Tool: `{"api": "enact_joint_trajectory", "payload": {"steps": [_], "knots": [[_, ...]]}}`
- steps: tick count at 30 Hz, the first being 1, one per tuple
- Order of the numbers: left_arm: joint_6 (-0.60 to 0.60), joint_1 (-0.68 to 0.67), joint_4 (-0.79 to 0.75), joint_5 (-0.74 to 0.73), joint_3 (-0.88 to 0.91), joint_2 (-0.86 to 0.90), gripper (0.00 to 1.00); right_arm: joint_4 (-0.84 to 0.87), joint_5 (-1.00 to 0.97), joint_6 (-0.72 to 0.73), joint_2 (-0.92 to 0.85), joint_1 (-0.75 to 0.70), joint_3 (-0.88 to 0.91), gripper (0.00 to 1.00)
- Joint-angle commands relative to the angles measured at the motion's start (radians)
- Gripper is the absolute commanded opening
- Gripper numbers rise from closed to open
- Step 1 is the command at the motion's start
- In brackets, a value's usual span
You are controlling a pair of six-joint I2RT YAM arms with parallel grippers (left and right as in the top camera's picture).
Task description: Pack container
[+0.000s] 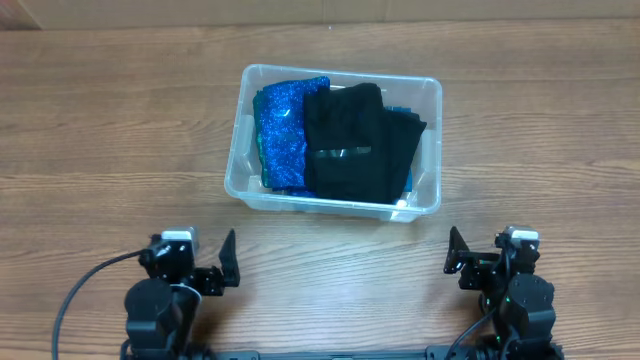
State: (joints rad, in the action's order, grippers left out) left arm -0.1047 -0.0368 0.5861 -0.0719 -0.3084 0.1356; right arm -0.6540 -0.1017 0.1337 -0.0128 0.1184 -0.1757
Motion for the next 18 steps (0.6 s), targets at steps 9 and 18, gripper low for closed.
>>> {"api": "enact_joint_trajectory", "payload": {"steps": [9, 18], "knots": [[-0.109, 0.003, -0.105, -0.029, 0.173, -0.133, 1.00, -0.001, -0.001, -0.004, 0.010, -0.003, 0.017, 1.00], [-0.109, 0.003, -0.113, -0.029, 0.175, -0.131, 1.00, -0.001, -0.001, -0.004, 0.010, -0.003, 0.017, 1.00]]}}
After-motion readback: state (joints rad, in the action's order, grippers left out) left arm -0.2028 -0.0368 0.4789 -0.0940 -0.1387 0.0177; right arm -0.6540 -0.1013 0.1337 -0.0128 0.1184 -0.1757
